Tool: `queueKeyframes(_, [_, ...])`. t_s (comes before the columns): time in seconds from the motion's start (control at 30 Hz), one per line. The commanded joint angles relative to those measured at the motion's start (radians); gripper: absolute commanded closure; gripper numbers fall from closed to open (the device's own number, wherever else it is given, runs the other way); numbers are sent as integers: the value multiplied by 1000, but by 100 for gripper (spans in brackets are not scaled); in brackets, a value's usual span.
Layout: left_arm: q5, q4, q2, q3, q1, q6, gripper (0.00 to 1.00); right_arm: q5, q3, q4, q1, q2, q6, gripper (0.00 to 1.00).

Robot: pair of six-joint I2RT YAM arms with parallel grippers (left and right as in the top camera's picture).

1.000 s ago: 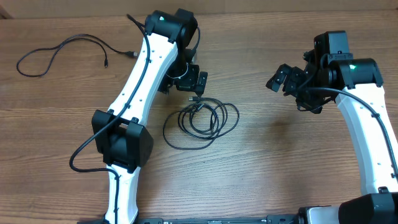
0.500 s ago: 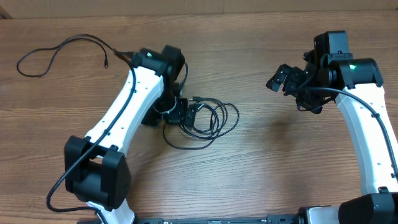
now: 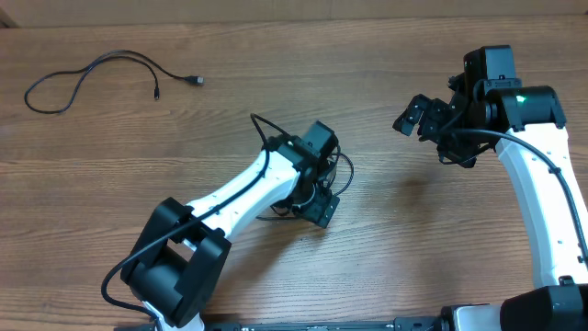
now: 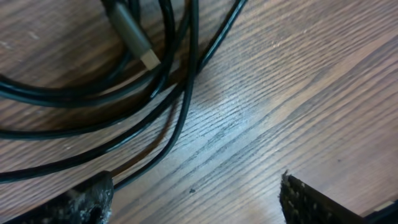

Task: Untangle cables

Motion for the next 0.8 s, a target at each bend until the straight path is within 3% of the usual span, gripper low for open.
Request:
queueKeyframes(0.0, [-79,45,3,-53,-33,12,18,10,3,2,-3,0,4,0])
queueKeyframes(0.17, [-104,94,20,-68,-39,35,20,10,3,2,-3,0,4,0])
queueKeyframes(0.5, [-4,102,124,-68,-41,74,25,10,3,2,-3,0,4,0])
queueKeyframes(0.57, [-7,105,125,-68,-40,75,34,10,3,2,-3,0,4,0])
queueKeyframes(0.6, [-8,105,125,-67,-40,75,49,10,3,2,-3,0,4,0])
queueKeyframes(0.67, [-8,104,125,-68,-39,75,66,10,3,2,-3,0,4,0])
queueKeyframes(0.77, [-8,105,125,-66,-39,75,74,11,3,2,-3,0,4,0])
